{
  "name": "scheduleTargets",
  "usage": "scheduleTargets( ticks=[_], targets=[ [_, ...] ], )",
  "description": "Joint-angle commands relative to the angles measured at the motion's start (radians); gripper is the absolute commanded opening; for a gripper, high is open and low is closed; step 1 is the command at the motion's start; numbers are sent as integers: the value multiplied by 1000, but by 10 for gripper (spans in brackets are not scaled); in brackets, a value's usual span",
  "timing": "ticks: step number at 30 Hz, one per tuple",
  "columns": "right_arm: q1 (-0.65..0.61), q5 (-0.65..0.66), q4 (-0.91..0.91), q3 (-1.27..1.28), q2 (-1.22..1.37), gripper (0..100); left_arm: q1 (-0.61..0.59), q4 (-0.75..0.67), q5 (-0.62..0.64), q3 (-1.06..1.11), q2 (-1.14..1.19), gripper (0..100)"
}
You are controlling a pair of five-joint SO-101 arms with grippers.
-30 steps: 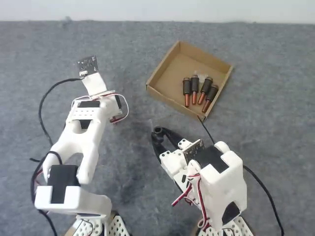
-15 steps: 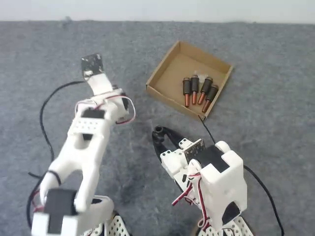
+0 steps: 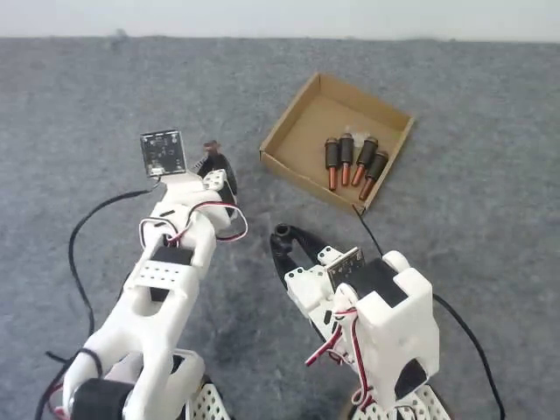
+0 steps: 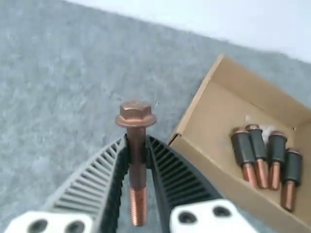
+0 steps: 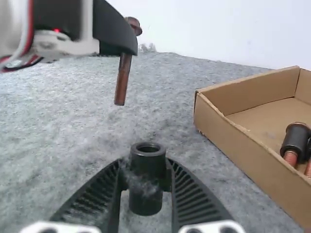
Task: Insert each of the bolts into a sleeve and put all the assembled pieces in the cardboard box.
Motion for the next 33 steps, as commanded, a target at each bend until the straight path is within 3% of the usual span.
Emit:
scheduleTargets(
  ticks=[1, 4, 9, 21, 33],
  targets=[
    [13, -6, -24, -25, -2, 6, 32, -69, -5, 1, -55, 11],
    [13, -6, -24, -25, -2, 6, 87, -140, -8, 51, -55, 12],
    [13, -5, -24, -25, -2, 6, 167, -371, -6, 166, -55, 12],
    [13, -5, -24, -25, -2, 6, 183, -365, -5, 179, -138, 12],
    [13, -3, -24, -25, -2, 6, 249, 18, 28, 297, -689, 11]
  ],
)
